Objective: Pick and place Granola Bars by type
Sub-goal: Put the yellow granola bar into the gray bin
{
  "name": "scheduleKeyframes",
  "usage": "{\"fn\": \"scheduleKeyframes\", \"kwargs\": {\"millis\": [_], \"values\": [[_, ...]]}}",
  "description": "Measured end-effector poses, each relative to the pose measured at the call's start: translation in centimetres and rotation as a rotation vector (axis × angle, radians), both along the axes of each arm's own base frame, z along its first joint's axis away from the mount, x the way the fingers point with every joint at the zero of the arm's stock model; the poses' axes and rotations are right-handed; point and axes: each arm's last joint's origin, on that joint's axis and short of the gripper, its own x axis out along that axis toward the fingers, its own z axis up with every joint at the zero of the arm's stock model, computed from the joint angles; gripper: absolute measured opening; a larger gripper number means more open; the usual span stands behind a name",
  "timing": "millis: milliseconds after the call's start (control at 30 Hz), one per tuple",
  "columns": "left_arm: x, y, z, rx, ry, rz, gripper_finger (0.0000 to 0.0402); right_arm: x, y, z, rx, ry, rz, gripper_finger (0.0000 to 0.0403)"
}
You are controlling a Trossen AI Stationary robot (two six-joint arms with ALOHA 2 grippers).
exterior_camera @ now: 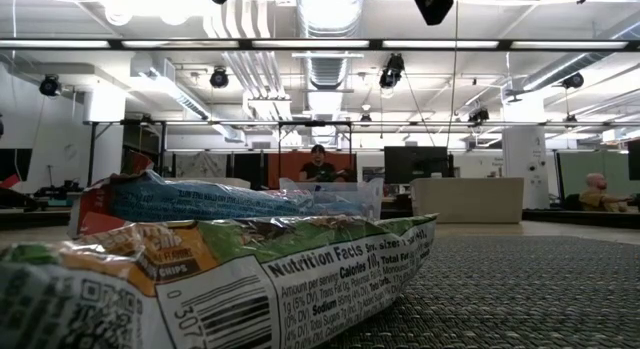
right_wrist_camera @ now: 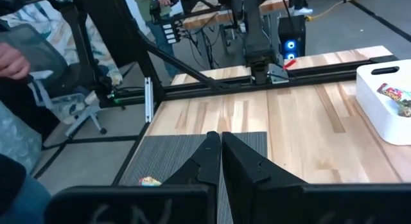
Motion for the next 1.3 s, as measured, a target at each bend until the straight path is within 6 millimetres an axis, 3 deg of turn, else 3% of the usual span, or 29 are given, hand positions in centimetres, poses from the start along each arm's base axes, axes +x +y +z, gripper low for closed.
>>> {"fn": "scheduleKeyframes", "kwargs": {"millis": [1300], "values": [[0.21, 0.02, -0.27, -0.072, 0.004, 0.025, 0.0, 0.34, -0.05, -0.56, 0.017, 0.026, -0.003, 0.0008]]}}
